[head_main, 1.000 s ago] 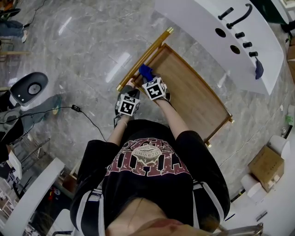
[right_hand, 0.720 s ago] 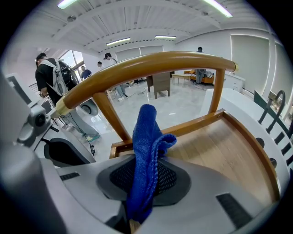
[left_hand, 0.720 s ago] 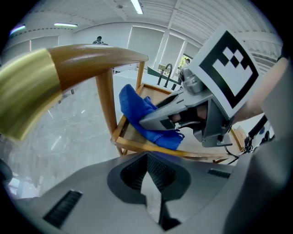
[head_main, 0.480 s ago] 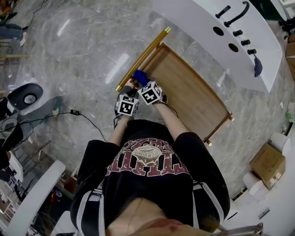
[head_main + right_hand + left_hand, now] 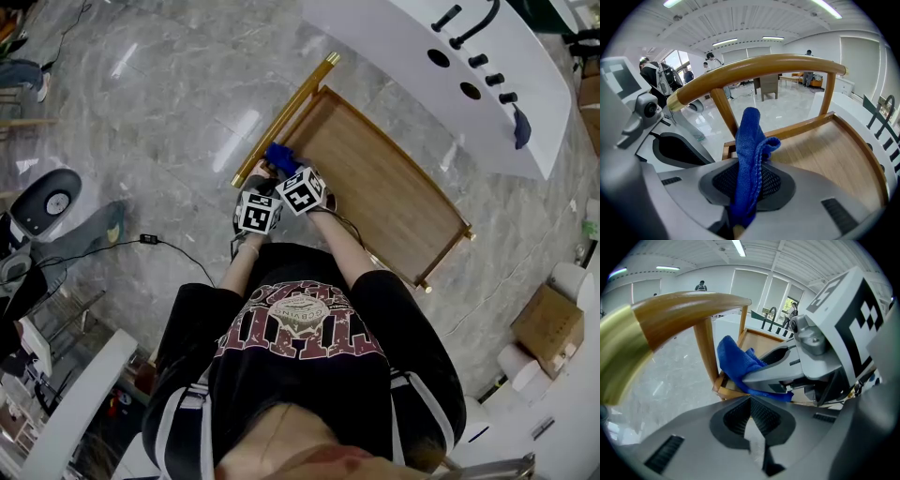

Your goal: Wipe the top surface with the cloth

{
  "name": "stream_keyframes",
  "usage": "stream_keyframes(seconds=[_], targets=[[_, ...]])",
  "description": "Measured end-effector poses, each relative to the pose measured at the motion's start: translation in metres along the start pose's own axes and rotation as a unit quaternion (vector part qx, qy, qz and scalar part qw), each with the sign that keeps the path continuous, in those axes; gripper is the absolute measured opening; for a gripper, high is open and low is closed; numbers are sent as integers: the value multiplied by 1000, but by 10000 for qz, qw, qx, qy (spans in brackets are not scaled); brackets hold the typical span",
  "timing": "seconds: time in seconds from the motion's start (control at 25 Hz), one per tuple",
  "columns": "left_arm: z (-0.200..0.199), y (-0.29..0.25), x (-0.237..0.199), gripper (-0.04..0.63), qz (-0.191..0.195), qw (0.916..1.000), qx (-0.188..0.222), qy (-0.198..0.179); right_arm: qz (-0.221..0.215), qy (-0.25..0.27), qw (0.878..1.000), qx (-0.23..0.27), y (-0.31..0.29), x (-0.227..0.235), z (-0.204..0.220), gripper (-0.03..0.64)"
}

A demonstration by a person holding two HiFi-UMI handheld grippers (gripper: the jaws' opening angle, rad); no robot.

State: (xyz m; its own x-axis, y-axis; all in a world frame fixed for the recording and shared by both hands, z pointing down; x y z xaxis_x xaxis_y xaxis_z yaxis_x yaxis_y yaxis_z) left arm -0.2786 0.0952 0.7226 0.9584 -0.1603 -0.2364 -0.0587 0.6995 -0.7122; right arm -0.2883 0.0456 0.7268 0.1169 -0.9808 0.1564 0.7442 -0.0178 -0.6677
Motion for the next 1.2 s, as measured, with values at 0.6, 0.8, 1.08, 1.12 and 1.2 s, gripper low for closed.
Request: stream_keyframes(seconds=[0.6, 0.8, 1.08, 1.12, 1.2], targets=[[-4, -3, 5, 46, -26, 9998, -99, -164, 3, -349, 9994, 84, 11, 4, 6, 86], [-6, -2, 5, 46, -38, 9996, -122, -264, 64, -433, 9990, 129, 19, 6, 10, 86], [-13, -8, 17, 46, 73, 9991, -87, -403, 149, -509, 9985, 163, 29, 10, 19, 86], [-15, -8, 19, 46, 97, 9990, -86, -423, 164, -529, 9983, 165, 30, 10, 20, 86], [-16, -8, 23, 46, 143, 9988, -97, -462, 195, -563, 9981, 179, 32, 11, 22, 86]])
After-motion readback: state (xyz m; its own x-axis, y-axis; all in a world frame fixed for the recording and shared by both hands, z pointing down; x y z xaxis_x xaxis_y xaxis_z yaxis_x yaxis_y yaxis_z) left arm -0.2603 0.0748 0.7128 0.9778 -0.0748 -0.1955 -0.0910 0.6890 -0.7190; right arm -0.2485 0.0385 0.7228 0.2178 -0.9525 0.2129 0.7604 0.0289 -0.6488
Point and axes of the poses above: the fingertips, and each gripper's own axes: y backward along the fingers, x to its right, z out of its underside, the point moved 2 cm from there along y, backward along the fingers, and after that the axes turned 11 degrees about x, right-handed, at the moved point
